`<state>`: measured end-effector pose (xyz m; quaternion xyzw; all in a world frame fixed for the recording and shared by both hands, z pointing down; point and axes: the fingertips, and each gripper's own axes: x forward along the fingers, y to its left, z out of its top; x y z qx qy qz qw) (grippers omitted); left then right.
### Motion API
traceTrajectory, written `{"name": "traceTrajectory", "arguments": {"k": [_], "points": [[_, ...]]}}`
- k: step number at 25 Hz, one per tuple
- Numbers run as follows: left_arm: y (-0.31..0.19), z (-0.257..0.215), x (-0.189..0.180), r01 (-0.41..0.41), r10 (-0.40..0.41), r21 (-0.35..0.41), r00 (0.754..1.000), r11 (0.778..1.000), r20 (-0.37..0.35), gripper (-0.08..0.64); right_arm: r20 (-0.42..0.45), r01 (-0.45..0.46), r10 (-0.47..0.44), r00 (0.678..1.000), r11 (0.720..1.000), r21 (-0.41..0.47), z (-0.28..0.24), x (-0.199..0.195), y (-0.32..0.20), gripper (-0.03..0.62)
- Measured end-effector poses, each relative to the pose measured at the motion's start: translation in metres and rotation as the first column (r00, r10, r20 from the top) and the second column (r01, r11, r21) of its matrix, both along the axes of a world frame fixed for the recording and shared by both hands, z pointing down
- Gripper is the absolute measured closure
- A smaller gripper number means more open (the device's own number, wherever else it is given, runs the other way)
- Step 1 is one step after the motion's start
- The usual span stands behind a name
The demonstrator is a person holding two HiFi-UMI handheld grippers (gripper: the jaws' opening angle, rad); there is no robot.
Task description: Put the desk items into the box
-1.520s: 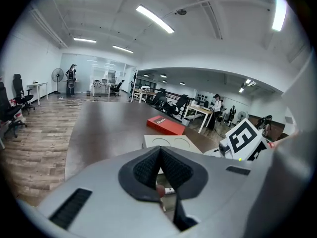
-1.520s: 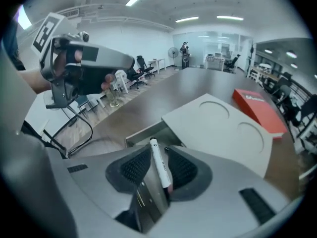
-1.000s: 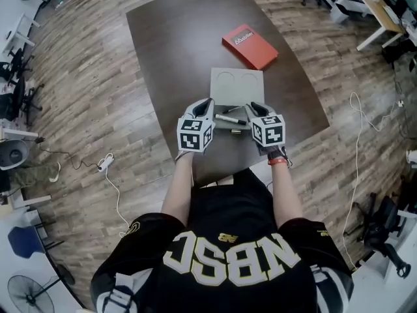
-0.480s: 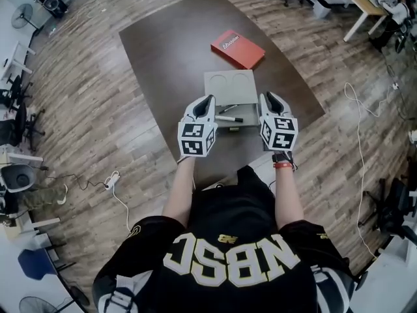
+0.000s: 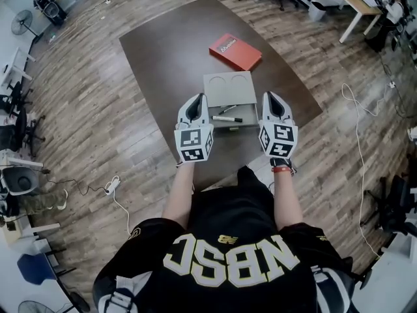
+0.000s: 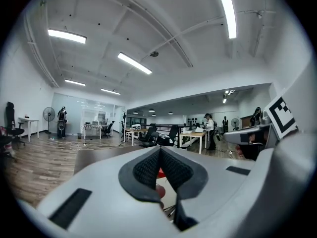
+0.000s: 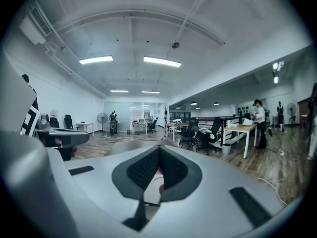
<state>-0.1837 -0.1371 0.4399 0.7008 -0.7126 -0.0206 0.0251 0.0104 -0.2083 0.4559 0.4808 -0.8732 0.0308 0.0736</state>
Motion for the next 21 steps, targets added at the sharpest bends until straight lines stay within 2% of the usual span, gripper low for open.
{"name": "traceTrajectory", "arguments": {"k": [13,21], "points": [[0.008,0.0,0.003,0.001,-0.001,0.001,1.0,1.0,-0.01,0.548,-0.018,0.026,-0.026,0.999,1.0,-0.002,0.001,-0.005,0.014,0.583],[0.002,0.023,0.008,-0.018,0.017,-0.058,1.0,0.998,-0.016,0.548,-0.069,0.074,-0.076,0.995,0.997,-0.03,0.021,-0.014,0.023,0.583]]}}
